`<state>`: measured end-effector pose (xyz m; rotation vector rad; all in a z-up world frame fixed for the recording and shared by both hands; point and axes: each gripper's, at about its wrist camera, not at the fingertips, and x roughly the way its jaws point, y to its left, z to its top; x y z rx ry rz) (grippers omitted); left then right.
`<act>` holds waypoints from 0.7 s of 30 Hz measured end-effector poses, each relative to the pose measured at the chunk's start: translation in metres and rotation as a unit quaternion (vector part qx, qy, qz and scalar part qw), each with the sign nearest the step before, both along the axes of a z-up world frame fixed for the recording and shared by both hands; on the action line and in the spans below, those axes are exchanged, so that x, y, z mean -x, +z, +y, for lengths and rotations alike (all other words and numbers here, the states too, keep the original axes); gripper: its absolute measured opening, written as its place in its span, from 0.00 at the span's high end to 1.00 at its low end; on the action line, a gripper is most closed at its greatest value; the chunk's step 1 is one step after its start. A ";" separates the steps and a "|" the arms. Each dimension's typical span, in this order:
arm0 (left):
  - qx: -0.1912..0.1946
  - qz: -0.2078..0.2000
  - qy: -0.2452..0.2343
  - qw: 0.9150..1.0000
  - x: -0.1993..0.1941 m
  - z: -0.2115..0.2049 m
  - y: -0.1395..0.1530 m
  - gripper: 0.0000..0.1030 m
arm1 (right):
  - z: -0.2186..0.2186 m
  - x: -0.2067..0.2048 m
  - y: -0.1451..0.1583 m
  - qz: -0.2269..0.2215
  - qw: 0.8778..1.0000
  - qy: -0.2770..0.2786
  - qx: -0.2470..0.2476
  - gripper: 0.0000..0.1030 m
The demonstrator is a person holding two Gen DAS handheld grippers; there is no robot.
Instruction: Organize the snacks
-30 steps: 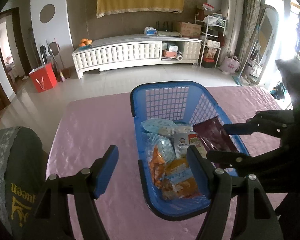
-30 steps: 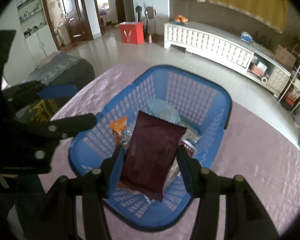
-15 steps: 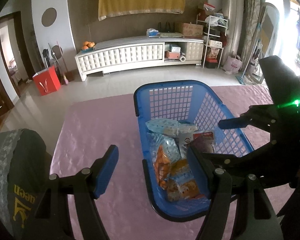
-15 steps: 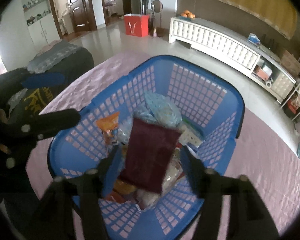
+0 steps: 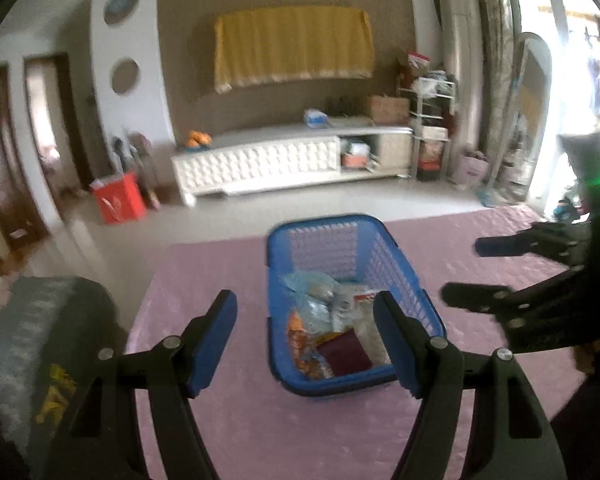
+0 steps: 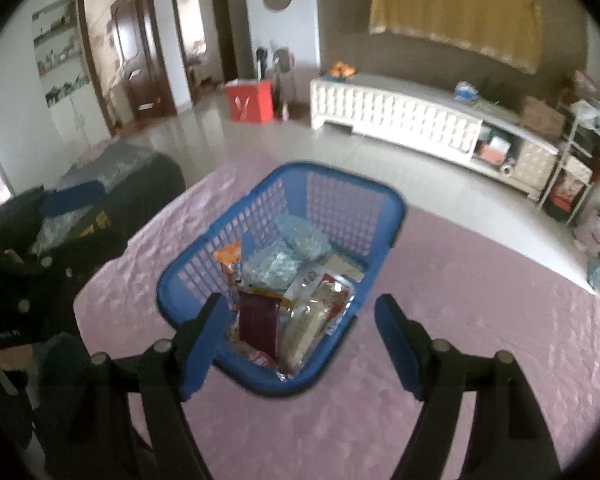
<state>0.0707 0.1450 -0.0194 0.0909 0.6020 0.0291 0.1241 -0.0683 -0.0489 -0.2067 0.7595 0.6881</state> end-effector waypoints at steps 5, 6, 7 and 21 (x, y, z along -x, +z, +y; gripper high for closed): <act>-0.001 -0.035 -0.005 0.999 0.037 -0.027 0.015 0.33 | -0.022 0.040 0.029 -0.039 0.999 0.001 -0.030 0.23; 0.005 -0.039 -0.004 0.999 0.043 -0.030 0.017 0.33 | -0.026 0.048 0.033 -0.046 0.999 -0.008 -0.027 0.23; 0.013 -0.045 -0.003 0.999 0.051 -0.032 0.020 0.33 | -0.031 0.056 0.036 -0.054 0.998 -0.018 -0.025 0.23; 0.046 -0.113 -0.015 0.992 0.127 -0.076 0.041 0.18 | -0.096 0.147 0.056 -0.147 0.975 -0.146 -0.078 0.09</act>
